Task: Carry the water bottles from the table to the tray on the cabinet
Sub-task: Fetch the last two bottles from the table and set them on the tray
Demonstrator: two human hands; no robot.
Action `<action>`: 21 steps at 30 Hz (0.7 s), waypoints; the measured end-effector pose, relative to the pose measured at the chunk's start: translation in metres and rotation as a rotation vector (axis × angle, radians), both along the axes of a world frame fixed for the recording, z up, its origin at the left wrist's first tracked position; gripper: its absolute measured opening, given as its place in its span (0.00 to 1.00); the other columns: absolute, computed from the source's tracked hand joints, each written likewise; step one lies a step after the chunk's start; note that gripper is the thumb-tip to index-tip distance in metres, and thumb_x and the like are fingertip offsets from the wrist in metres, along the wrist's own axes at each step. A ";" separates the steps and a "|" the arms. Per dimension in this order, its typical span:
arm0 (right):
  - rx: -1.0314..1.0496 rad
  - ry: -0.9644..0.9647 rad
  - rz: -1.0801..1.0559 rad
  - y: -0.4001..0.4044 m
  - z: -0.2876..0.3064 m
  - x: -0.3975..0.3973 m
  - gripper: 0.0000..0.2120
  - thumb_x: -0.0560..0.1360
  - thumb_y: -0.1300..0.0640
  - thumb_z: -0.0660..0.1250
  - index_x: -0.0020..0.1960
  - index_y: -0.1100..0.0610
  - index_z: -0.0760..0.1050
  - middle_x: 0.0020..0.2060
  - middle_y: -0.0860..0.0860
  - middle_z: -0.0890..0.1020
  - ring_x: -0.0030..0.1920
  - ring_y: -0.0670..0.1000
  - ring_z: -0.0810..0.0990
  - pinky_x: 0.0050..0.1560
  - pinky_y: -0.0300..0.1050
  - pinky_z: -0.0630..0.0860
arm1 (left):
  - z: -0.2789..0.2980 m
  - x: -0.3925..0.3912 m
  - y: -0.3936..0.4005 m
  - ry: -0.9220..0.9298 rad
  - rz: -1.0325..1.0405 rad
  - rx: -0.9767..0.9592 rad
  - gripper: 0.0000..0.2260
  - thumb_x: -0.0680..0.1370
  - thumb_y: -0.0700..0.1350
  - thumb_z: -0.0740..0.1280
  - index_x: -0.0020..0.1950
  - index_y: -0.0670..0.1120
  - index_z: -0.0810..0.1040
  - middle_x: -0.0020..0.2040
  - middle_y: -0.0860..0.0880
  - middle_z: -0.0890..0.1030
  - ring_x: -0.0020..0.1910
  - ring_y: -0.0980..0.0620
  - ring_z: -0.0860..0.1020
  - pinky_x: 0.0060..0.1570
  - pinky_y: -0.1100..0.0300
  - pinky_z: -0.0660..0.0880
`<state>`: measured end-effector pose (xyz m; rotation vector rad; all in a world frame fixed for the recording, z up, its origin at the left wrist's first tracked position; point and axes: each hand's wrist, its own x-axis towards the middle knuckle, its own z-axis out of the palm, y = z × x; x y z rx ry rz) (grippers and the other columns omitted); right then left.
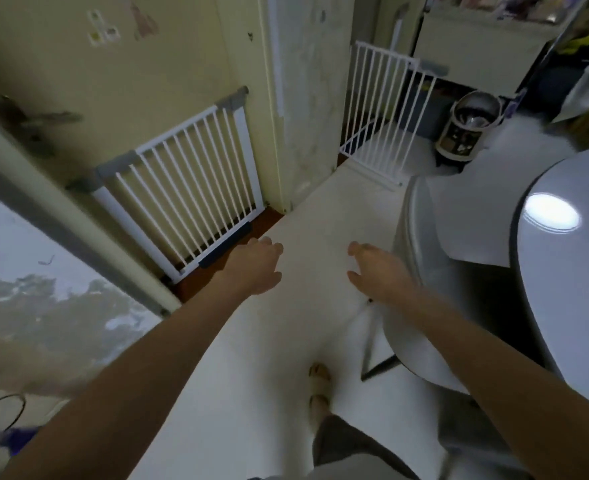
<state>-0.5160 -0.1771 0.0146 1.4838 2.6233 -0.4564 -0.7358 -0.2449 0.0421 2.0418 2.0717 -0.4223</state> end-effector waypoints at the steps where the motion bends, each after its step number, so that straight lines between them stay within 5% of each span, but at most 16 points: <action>1: -0.006 -0.010 0.003 0.030 -0.003 -0.010 0.18 0.79 0.52 0.62 0.66 0.58 0.66 0.59 0.57 0.76 0.57 0.59 0.78 0.56 0.52 0.76 | -0.002 -0.009 0.029 -0.003 0.004 0.000 0.22 0.80 0.52 0.61 0.72 0.45 0.66 0.66 0.44 0.71 0.63 0.44 0.72 0.57 0.49 0.75; 12: 0.007 -0.128 -0.049 0.334 -0.003 -0.085 0.19 0.79 0.51 0.60 0.68 0.57 0.65 0.61 0.56 0.74 0.60 0.57 0.75 0.59 0.51 0.71 | -0.004 -0.097 0.334 0.006 -0.046 -0.023 0.20 0.80 0.51 0.61 0.70 0.45 0.68 0.64 0.43 0.72 0.62 0.43 0.73 0.58 0.49 0.73; 21: -0.006 -0.134 -0.432 0.520 -0.005 -0.067 0.19 0.79 0.51 0.61 0.67 0.57 0.66 0.60 0.56 0.75 0.60 0.56 0.75 0.59 0.50 0.71 | -0.002 -0.069 0.623 0.037 -0.486 -0.001 0.20 0.79 0.51 0.62 0.68 0.44 0.69 0.63 0.42 0.73 0.61 0.42 0.72 0.58 0.51 0.71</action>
